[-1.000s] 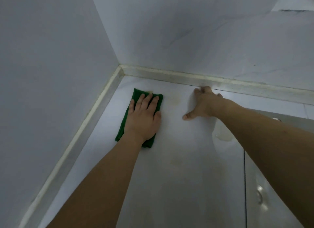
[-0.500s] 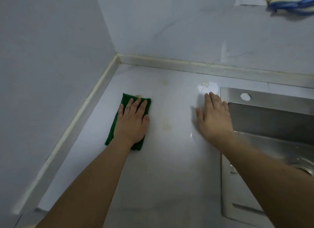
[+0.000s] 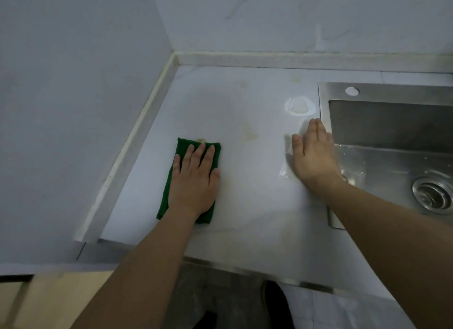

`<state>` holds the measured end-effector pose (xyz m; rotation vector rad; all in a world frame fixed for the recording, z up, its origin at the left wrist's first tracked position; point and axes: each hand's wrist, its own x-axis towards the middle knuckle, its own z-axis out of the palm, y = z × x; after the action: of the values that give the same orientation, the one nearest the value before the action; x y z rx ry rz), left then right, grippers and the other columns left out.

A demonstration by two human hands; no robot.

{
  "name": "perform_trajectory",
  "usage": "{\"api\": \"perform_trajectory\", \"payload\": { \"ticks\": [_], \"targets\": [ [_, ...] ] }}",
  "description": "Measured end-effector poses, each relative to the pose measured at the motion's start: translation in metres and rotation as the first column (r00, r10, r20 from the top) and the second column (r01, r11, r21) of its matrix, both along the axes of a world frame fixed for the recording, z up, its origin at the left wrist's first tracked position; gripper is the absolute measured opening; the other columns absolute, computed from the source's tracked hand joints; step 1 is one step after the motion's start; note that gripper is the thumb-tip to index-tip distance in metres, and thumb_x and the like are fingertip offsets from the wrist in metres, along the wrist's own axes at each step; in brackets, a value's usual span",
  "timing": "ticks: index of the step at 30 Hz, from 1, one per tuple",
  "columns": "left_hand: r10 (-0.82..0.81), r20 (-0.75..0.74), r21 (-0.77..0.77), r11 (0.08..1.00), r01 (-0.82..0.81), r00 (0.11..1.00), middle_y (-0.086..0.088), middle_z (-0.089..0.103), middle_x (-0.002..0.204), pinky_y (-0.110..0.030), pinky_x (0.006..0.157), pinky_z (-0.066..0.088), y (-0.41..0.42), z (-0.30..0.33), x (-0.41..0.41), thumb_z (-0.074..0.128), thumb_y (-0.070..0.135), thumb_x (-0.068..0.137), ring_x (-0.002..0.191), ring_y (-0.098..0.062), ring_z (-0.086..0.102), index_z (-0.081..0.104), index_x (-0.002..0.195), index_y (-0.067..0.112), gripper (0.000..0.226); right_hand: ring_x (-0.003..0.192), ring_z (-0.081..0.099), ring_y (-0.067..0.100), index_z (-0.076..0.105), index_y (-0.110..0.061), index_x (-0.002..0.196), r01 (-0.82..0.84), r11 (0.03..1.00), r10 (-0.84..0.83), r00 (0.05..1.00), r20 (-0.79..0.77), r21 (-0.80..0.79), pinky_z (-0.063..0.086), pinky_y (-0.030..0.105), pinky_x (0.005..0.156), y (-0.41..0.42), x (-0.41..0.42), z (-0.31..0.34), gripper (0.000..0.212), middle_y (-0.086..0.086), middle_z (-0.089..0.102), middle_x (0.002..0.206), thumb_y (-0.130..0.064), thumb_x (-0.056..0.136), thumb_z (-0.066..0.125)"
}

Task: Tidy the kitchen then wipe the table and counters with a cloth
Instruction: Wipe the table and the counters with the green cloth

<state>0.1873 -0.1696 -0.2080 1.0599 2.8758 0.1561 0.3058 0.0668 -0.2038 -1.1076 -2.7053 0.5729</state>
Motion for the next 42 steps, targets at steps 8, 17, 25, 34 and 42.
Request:
{"api": "perform_trajectory", "payload": {
  "ticks": [8, 17, 25, 34, 42],
  "targets": [
    [-0.021, 0.000, 0.009, 1.000, 0.021, 1.000, 0.002, 0.009, 0.162, -0.041, 0.119, -0.007, -0.043, 0.000, 0.041, 0.009, 0.049, 0.092, 0.149, -0.019, 0.002, 0.011, 0.154, 0.027, 0.066, 0.148, 0.003, 0.022, 0.008, -0.001, 0.152, -0.004, 1.000, 0.004, 1.000, 0.010, 0.014, -0.004, 0.034, 0.120, 0.002, -0.001, -0.001, 0.065, 0.015, 0.006, 0.160, -0.042, 0.102, 0.018],
    [-0.001, -0.010, -0.004, 1.000, 0.001, 1.000, 0.001, 0.008, 0.162, -0.042, 0.118, -0.009, -0.043, -0.003, 0.042, 0.003, 0.053, 0.088, 0.149, -0.020, 0.000, 0.008, 0.155, 0.027, 0.071, 0.148, 0.000, 0.025, 0.006, 0.003, 0.151, -0.018, 0.999, 0.018, 1.000, 0.006, 0.030, -0.002, 0.035, 0.121, -0.001, 0.000, -0.003, 0.066, 0.018, 0.002, 0.160, -0.041, 0.103, 0.017],
    [0.033, 0.004, -0.003, 0.999, -0.033, 0.999, -0.001, 0.005, 0.162, -0.042, 0.118, -0.012, -0.035, -0.002, 0.069, 0.003, 0.054, 0.090, 0.149, -0.021, -0.002, 0.005, 0.155, 0.026, 0.071, 0.149, -0.001, 0.021, 0.006, 0.001, 0.151, -0.021, 1.000, 0.021, 1.000, -0.018, 0.006, -0.004, 0.034, 0.120, 0.001, 0.000, -0.006, 0.065, 0.016, 0.002, 0.160, -0.040, 0.103, 0.018],
    [0.048, 0.000, -0.034, 0.998, -0.048, 0.999, 0.002, -0.007, 0.162, -0.040, 0.117, -0.016, 0.005, 0.002, 0.034, -0.003, 0.056, 0.086, 0.148, -0.019, -0.010, -0.005, 0.154, 0.026, 0.075, 0.148, -0.003, 0.027, 0.007, 0.002, 0.151, -0.077, 0.996, 0.076, 0.997, 0.024, 0.041, -0.003, 0.035, 0.119, 0.020, -0.008, 0.004, 0.065, 0.018, -0.004, 0.160, -0.039, 0.101, 0.016],
    [0.039, -0.023, -0.029, 0.999, -0.040, 0.999, 0.003, -0.007, 0.162, -0.040, 0.117, -0.014, 0.057, 0.000, -0.025, 0.003, 0.054, 0.090, 0.148, -0.018, -0.010, -0.003, 0.155, 0.026, 0.071, 0.148, -0.003, 0.025, 0.008, -0.005, 0.153, -0.100, 0.980, 0.069, 0.981, 0.179, 0.173, -0.002, 0.040, 0.120, 0.097, -0.051, 0.012, 0.061, 0.010, -0.001, 0.161, -0.036, 0.102, 0.019]
  ]
}}
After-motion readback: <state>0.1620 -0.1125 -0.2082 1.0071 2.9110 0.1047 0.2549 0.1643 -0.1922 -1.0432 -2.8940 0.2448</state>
